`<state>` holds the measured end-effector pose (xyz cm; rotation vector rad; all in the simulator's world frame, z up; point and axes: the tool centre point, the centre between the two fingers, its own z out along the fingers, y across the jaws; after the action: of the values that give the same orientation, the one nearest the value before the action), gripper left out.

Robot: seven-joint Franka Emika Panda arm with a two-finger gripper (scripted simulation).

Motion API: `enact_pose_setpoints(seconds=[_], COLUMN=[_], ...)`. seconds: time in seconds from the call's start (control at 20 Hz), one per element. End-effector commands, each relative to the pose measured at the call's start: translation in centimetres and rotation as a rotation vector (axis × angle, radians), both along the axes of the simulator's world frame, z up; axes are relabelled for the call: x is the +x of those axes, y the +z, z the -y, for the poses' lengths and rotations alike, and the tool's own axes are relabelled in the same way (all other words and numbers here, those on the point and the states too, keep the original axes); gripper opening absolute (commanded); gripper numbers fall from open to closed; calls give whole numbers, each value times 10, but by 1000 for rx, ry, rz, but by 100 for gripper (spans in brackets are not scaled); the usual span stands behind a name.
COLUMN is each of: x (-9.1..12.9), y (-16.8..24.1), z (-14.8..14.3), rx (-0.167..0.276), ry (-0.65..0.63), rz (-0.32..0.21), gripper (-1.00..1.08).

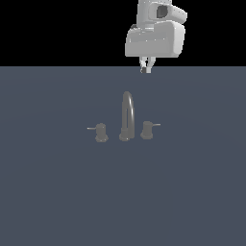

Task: Turn on the faucet by rotating a designated handle.

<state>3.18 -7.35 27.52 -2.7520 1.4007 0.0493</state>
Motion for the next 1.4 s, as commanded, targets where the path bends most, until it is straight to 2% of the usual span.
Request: enact_pose_setpoints(seconds=[0.0, 0.4, 0.75, 1.05, 1.35], x=[13, 43, 57, 60, 61], y=[-23, -103, -165, -198, -212], z=[6, 27, 43, 52, 56], rx=[-3, -21, -42, -56, -61], ry=[-66, -270, -416, -491, -520], rz=[-2, -10, -12, -12, -12], gripper=[-100, -100, -100, -100, -100])
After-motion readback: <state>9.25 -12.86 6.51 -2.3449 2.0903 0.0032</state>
